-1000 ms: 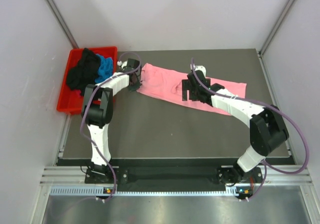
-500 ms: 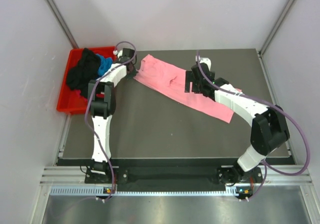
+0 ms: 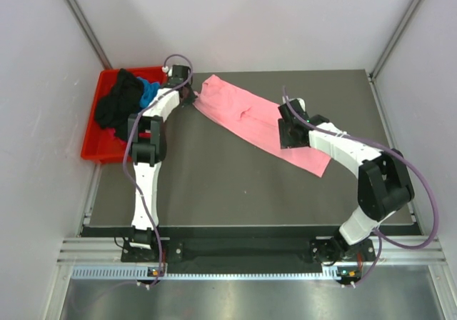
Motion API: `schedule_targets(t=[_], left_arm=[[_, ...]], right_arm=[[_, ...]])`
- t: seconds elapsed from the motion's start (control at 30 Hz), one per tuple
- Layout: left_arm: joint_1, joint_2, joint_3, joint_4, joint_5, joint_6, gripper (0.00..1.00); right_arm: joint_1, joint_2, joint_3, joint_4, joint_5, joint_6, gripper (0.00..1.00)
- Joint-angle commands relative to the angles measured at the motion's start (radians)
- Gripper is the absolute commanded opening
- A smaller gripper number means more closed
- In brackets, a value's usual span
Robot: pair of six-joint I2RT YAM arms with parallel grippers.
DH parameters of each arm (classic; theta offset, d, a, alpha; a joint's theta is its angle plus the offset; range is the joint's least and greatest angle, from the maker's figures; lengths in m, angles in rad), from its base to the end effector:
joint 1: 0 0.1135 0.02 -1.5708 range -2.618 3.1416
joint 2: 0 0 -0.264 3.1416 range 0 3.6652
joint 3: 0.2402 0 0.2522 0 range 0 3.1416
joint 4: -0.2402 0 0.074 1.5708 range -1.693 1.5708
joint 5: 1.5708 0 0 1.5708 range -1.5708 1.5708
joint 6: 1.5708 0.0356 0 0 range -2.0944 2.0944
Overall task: Fold and stack the t-shirts
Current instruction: Fold the tshirt
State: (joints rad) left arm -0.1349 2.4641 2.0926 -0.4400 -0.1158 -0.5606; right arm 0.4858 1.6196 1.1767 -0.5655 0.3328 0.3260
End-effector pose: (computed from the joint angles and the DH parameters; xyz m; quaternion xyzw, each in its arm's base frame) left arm 0.5466 -0.0700 0.1666 -0.2168 0.9018 -0.0756 0.3661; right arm 0.3037 0.1472 0.2353 -0.0298 0.9481 -0.0381 0.3143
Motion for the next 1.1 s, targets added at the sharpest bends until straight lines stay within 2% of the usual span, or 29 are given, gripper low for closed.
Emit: schedule_targets(t=[0.0,0.13,0.23,0.27,0.47,0.57,1.07], left_arm=[[0.026,0.006,0.046,0.056,0.039,0.021,0.0],[0.035,0.012,0.06,0.066,0.062,0.03,0.0],[0.041,0.019,0.069,0.078,0.099,0.028,0.0],[0.041,0.021,0.069,0.081,0.103,0.031,0.0],[0.05,0.022,0.047,0.078,0.111,0.036,0.0],[0.054,0.021,0.034,0.087,0.153,0.028,0.0],[0.054,-0.019,-0.009,0.096,0.131,0.025,0.0]], right_arm=[[0.0,0.031,0.04,-0.141,0.006,-0.082,0.53],[0.002,-0.004,-0.001,-0.094,-0.072,-0.237,0.51],[0.002,-0.067,-0.063,0.004,-0.098,-0.422,0.53],[0.004,-0.084,-0.099,0.027,-0.116,-0.532,0.54],[-0.007,-0.116,-0.175,0.078,-0.198,-0.718,0.54],[-0.009,-0.119,-0.216,0.072,-0.258,-0.763,0.53],[-0.072,-0.055,-0.265,0.023,-0.232,-0.837,0.47]])
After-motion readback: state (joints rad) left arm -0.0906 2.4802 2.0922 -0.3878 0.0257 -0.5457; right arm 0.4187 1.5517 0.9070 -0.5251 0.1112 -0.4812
